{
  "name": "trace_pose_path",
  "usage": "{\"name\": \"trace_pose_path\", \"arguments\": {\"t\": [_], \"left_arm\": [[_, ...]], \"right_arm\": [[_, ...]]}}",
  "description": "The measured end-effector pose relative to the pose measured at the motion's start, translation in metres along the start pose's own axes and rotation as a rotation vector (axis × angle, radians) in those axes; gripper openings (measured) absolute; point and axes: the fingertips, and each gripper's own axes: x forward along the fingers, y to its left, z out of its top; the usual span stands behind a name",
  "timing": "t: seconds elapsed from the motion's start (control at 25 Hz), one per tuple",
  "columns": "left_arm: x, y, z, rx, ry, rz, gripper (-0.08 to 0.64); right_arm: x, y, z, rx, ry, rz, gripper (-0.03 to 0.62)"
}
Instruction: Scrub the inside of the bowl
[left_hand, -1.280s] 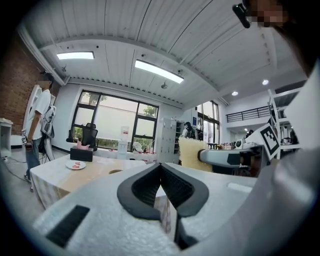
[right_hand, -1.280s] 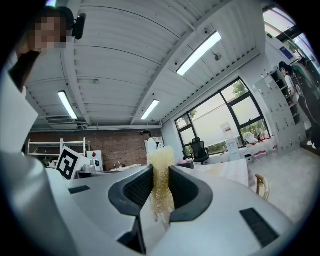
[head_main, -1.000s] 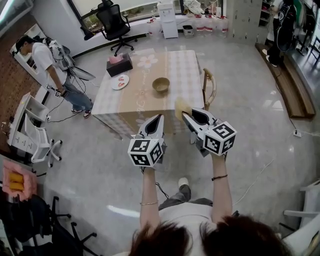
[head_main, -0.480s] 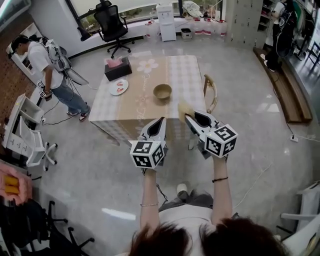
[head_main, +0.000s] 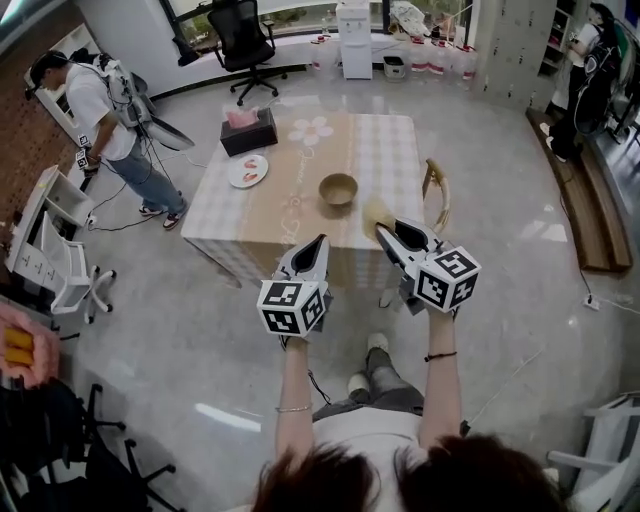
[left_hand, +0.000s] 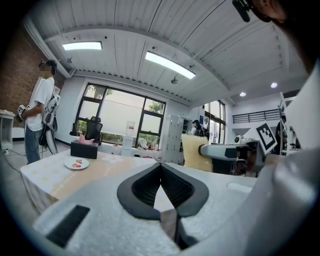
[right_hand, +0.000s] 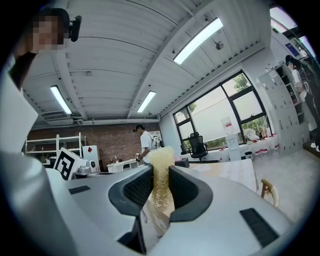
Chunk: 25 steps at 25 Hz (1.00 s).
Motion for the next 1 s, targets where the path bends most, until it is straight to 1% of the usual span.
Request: {"name": "trace_pose_path", "arguments": {"t": [0.24,0.44,0.56,0.72,1.0], "left_arm": [[0.040,0.031,0.016,-0.011,-0.014,0.038,0.011],[0.077,0.036,0.021,-0.010,-0.003,0.026,0.011],[0.096,0.041,0.022,-0.004,0.007,0.038,0.011],[0.113,0.052,0.025,-0.031,0.002,0.060,0.011],[0.133,0.060,0.026,-0.030,0.014,0.098,0.011]], "right_arm": [[0.045,-0.032,0.009,-0.010,0.015,0.050,0.084],[0.072,-0.058,0.015,-0.020,0.038,0.088,0.084],[0.086,-0.076,0.016,-0.004,0.045,0.103,0.084],[0.103,-0.091,0.019,0.028,0.036,0.135,0.084],[0.119,-0.109,0.020,0.031,0.049,0.179,0.084]]}}
